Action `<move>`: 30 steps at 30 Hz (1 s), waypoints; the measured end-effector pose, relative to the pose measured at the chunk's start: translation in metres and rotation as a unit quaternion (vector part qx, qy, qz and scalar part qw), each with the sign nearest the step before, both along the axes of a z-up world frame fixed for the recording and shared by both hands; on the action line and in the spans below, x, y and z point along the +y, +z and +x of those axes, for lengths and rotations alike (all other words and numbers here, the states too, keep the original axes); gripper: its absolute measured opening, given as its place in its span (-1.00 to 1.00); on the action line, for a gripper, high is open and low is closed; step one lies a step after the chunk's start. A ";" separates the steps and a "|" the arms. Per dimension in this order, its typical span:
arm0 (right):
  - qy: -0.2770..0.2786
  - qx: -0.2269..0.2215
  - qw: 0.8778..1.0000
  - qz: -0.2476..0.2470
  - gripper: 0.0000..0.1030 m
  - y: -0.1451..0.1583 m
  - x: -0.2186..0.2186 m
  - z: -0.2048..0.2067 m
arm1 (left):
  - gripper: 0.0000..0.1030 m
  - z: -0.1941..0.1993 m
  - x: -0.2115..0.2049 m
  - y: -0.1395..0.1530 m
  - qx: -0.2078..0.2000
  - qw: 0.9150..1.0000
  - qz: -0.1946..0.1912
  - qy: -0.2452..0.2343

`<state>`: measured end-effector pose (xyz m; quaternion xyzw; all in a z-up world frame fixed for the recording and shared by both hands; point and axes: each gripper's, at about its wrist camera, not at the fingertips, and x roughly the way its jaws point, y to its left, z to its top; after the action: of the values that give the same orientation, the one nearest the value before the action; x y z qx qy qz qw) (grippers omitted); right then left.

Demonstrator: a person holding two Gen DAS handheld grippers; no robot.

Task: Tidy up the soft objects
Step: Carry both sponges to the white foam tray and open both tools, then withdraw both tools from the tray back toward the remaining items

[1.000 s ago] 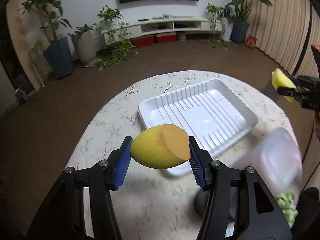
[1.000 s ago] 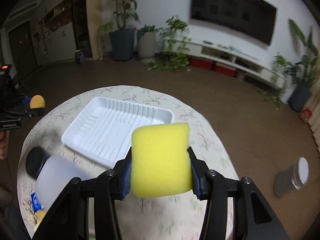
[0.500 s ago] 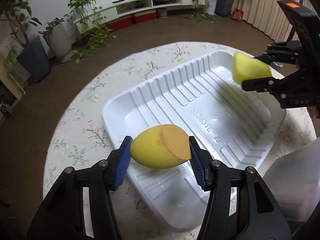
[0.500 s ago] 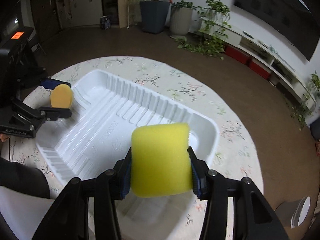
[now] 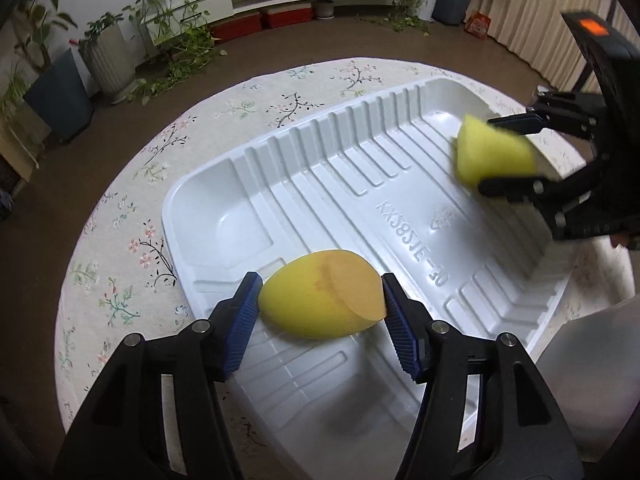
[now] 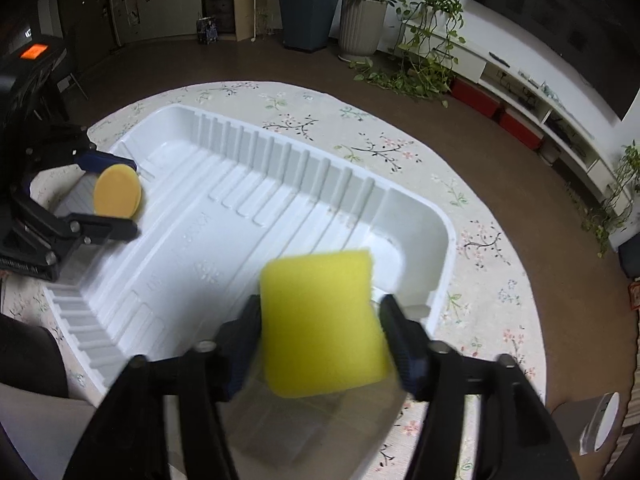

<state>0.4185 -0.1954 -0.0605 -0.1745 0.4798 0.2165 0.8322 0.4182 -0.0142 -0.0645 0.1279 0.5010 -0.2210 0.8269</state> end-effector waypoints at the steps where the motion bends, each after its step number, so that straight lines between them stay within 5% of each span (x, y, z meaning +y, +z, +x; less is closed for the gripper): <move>1: 0.005 -0.002 1.000 0.006 0.47 0.001 -0.001 -0.002 | 0.15 0.000 0.001 0.002 -0.001 1.000 -0.005 0.004; 3: 0.009 -0.011 1.000 0.011 0.61 0.004 0.000 -0.004 | 0.17 -0.001 0.003 0.005 -0.004 1.000 -0.012 0.011; 10: 0.003 -0.025 0.999 0.042 0.62 0.017 -0.012 -0.008 | 0.43 0.002 0.016 0.021 -0.016 0.999 -0.039 0.024; 18: -0.016 -0.034 0.995 0.093 0.62 0.043 -0.033 -0.017 | 0.45 0.002 0.045 0.048 -0.017 0.995 -0.081 0.055; 30: -0.086 -0.069 0.981 0.157 0.63 0.098 -0.100 -0.126 | 0.46 -0.142 0.131 0.103 -0.066 0.973 -0.153 0.158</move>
<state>0.2920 -0.2956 0.0371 -0.0139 0.3946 0.2043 0.8957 0.2763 0.1165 0.0388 -0.0666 0.4191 -0.1524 0.8926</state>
